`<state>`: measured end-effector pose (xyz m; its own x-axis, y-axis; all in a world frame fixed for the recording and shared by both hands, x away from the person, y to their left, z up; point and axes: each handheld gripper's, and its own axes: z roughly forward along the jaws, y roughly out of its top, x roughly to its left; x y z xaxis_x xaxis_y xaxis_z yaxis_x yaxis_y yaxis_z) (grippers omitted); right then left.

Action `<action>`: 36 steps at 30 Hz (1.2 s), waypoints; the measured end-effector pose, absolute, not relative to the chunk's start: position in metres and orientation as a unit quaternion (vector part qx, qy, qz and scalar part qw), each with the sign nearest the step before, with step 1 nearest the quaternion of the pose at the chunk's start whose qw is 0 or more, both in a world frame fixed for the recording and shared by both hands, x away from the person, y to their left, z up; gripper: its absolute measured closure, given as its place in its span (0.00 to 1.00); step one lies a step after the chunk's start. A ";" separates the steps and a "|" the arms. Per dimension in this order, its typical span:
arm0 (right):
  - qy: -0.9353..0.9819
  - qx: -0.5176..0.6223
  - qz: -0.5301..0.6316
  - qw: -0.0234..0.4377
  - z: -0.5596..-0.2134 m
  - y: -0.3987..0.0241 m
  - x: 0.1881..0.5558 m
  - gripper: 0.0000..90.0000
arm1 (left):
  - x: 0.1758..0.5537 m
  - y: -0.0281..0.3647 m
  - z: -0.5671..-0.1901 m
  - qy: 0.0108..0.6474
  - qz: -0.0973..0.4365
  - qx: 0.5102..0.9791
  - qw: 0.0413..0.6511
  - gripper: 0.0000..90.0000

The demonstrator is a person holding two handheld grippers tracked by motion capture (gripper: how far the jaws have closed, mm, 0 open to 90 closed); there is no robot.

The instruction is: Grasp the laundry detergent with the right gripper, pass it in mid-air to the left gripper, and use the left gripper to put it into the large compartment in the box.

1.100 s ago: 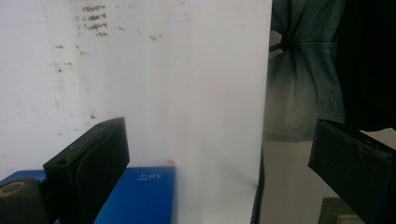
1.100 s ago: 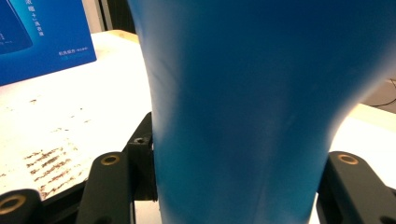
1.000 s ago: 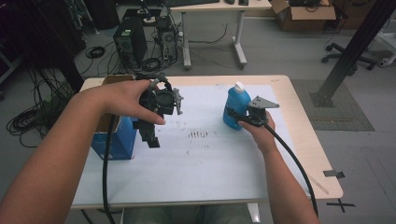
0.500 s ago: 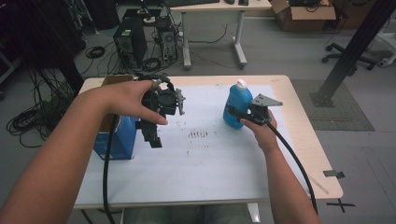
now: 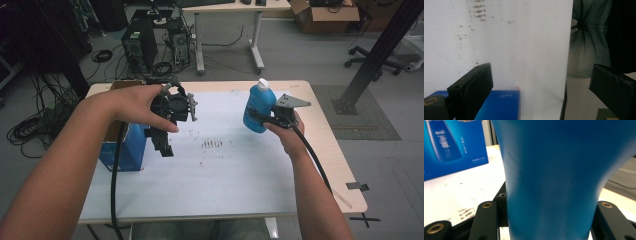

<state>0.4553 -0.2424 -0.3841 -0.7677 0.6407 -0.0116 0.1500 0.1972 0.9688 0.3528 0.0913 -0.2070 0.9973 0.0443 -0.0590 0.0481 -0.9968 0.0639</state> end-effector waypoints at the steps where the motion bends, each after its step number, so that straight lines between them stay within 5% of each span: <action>1: 0.745 0.260 0.577 0.211 -0.380 -0.243 0.455 0.52 | 0.353 0.091 -0.207 0.022 -0.030 0.999 0.033 0.06; 18: 0.771 0.165 0.594 0.160 -0.315 -0.247 0.446 0.52 | 0.351 0.087 -0.198 0.025 -0.024 0.999 0.037 0.06; 36: 0.805 0.052 0.586 0.076 -0.287 -0.227 0.425 0.52 | 0.352 0.084 -0.190 0.026 -0.025 0.998 0.042 0.06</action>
<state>0.4252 -0.2270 -0.2873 -0.9832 0.1720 -0.0614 -0.0054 0.3086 0.9512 0.3522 0.0837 -0.1896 0.9974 0.0489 -0.0530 0.0531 -0.9952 0.0824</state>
